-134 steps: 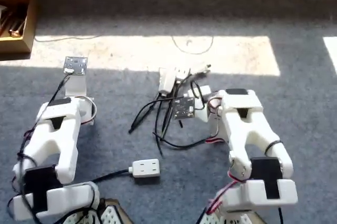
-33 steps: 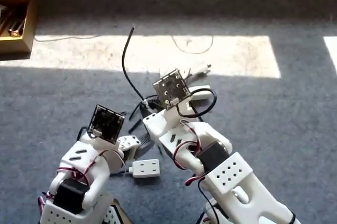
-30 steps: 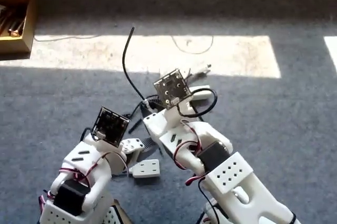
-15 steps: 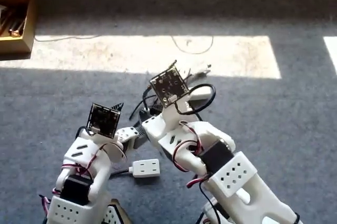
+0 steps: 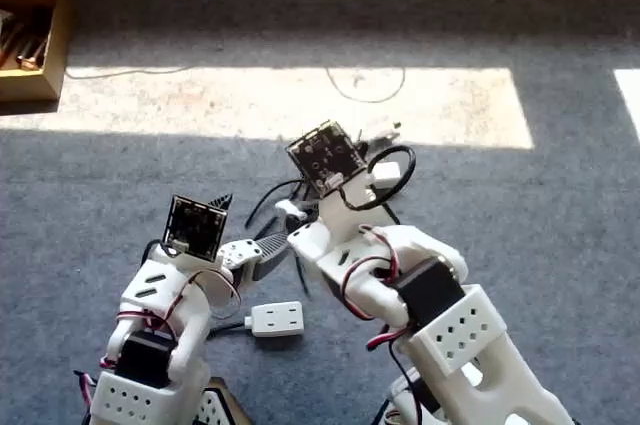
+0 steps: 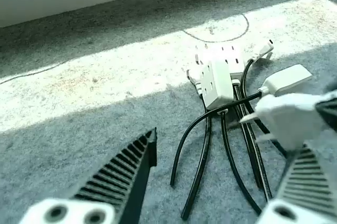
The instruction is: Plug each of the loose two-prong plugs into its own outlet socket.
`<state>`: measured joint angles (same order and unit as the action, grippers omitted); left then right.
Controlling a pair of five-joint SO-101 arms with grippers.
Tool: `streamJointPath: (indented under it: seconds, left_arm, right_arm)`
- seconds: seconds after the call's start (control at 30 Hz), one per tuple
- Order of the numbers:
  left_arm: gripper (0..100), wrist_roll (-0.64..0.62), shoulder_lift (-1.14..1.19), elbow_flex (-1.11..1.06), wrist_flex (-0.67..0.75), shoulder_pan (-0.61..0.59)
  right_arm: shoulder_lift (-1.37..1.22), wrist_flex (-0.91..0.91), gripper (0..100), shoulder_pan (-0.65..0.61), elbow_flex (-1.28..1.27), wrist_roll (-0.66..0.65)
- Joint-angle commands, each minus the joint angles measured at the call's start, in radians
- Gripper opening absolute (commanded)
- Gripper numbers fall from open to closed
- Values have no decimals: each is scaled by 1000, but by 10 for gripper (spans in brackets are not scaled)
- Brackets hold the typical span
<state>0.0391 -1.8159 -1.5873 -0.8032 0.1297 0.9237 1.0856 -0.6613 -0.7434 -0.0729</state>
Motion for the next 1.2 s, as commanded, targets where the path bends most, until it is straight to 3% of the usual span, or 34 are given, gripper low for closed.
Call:
streamJointPath:
  seconds: [0.0,0.17,0.33,0.47,0.73,1.0,1.17]
  left_arm:
    - [356,0,-1,-1,21,-21]
    - [355,2,-2,-1,23,-25]
    - [355,-8,-2,2,66,-179]
    - [355,-153,-1,-1,133,-285]
    - [355,-316,1,10,167,-437]
    - [355,-324,1,10,167,-450]
    - [355,-324,1,10,167,-450]
  right_arm:
    - [15,58,5,45,56,-54]
    - [15,107,5,50,54,-94]
    - [13,203,5,44,54,-104]
    - [-10,278,5,-36,56,-94]
    - [-355,409,9,-194,217,196]
    - [-639,630,10,-251,628,500]
    - [-653,636,6,-262,659,519]
